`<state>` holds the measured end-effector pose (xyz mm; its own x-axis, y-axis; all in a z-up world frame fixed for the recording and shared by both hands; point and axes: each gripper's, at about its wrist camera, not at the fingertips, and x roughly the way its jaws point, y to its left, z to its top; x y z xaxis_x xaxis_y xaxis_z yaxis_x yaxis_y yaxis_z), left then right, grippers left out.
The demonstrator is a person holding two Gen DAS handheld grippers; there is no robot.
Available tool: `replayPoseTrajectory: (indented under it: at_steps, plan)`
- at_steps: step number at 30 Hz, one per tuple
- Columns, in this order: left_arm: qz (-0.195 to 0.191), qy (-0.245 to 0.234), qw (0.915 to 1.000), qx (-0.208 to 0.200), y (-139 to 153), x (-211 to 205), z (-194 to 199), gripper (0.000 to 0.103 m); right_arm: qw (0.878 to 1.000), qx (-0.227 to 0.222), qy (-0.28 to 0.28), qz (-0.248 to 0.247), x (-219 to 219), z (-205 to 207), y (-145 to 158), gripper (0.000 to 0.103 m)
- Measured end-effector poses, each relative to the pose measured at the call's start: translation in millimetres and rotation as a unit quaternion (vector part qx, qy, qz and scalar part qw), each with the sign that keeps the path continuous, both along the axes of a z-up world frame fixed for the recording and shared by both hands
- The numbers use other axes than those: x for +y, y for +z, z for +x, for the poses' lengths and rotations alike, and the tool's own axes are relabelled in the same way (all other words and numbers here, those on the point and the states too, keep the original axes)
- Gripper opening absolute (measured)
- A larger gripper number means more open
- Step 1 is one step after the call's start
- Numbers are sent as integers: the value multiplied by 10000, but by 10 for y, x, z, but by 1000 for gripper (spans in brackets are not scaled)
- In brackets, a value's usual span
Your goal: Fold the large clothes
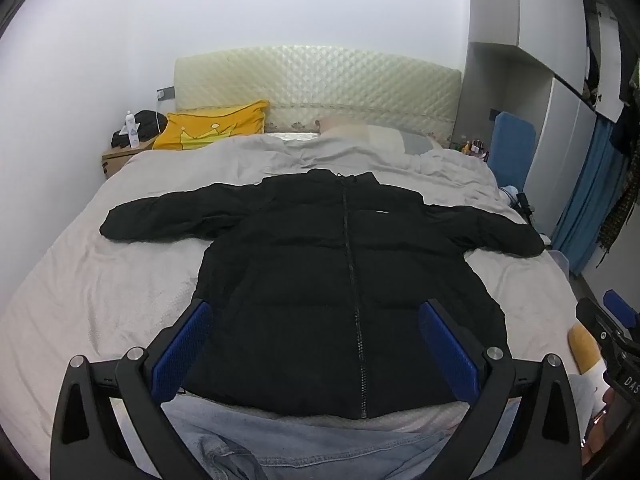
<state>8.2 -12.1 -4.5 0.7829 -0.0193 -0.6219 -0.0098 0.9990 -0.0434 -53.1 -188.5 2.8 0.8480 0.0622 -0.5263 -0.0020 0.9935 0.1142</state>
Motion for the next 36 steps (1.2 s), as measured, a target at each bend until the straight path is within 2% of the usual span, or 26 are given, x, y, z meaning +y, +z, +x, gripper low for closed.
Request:
replayPoseTrajectory:
  at_steps: [13,36]
  plan:
    - [-31,-2,10000,64,22,34,-5,103,10000,-1,-49,-32,34,-8,82,103]
    - [-53,8,9998,186,32,72,0,103,9999,94,-66,-130,41,3,35,103]
